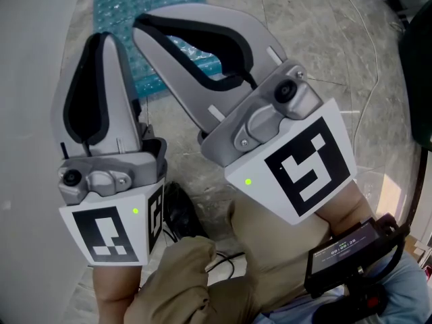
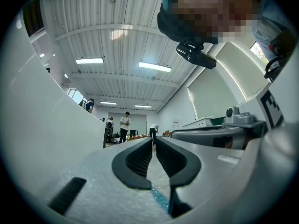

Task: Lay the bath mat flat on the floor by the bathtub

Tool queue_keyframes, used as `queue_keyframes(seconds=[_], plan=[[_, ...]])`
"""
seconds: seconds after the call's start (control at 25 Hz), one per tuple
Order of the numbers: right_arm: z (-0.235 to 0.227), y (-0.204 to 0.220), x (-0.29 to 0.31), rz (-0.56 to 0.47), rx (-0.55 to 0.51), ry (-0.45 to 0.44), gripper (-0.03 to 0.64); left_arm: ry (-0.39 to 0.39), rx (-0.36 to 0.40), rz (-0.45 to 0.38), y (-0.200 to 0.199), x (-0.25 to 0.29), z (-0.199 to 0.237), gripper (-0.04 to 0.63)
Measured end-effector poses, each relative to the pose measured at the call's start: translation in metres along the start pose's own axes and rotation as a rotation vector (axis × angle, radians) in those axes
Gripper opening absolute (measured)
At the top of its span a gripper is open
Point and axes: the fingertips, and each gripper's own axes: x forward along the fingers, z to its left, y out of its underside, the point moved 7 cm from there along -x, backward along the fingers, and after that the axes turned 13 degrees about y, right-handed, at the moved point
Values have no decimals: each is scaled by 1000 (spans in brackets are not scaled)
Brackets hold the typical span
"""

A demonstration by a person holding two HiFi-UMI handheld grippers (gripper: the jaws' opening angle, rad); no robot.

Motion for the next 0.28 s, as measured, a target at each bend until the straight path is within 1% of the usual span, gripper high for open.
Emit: queue_keyframes(seconds=[0.28], plan=[[1,0,0,-2,-6,1,8,1,2,1,0,0,1,35]])
